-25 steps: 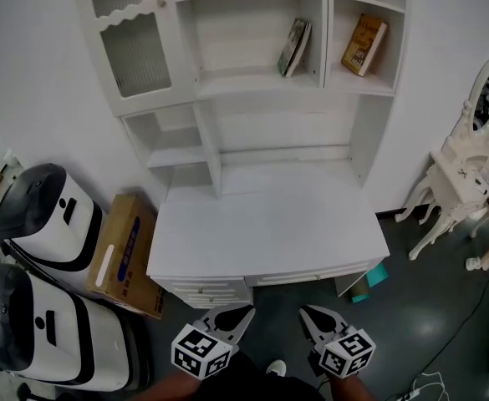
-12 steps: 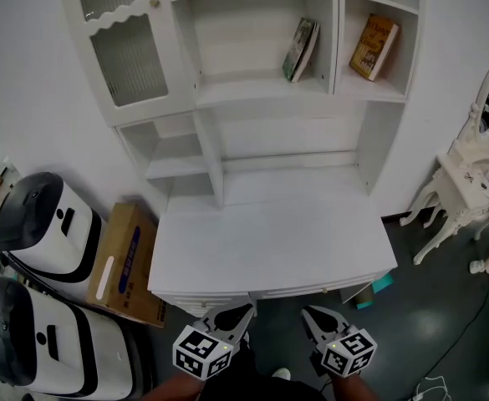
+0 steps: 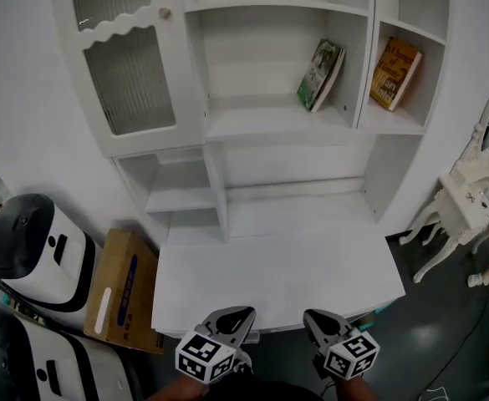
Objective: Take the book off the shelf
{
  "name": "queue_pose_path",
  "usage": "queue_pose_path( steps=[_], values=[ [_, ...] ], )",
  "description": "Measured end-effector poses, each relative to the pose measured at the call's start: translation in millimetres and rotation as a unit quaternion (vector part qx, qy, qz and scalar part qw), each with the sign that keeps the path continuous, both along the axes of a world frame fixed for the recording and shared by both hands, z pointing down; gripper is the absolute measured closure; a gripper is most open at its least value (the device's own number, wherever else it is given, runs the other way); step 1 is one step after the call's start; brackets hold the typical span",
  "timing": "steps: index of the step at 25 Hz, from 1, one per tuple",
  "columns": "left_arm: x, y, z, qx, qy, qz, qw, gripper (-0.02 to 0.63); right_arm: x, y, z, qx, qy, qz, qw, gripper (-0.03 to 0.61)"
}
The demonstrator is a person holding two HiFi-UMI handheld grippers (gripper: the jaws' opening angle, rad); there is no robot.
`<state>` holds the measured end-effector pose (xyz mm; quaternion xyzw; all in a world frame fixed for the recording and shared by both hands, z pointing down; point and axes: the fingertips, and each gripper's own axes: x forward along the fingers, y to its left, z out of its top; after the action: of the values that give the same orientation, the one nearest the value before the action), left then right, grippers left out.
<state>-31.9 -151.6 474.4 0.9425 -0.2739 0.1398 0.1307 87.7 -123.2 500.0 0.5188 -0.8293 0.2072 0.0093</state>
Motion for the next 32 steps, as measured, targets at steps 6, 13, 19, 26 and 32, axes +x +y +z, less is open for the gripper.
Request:
queue_pose_path(
  steps=[6,13,19,26,32],
  values=[
    [-8.8,-59.5,-15.0,0.012,0.007,0.026,0.9996,0.603,-5.1,-55.2,-14.5,0.012,0.015,0.031,0.999,0.549],
    [-16.7,-115.3,-29.2,0.037,0.007,0.054,0.9978,0.603,3.3,-120.5,-56.2,0.059,0.032,0.071,0.995,0.549],
    [-15.0,-137.6,-26.0,0.031,0.003,0.058,0.9978,0.603,38.5,-178.7,-145.1,0.124,0.040,0.103,0.986,0.548],
    [-7.2,-145.9,-26.7,0.024,0.014,0.032,0.9991,0.603,81.2,-249.5,-256.1,0.185,0.070,0.147,0.969,0.548],
    [1.8,-141.8,-21.5,0.014,0.017,0.017,0.9996,0.603,119.4,-325.6,-303.7,0.186,0.071,0.188,0.962,0.546]
  ],
)
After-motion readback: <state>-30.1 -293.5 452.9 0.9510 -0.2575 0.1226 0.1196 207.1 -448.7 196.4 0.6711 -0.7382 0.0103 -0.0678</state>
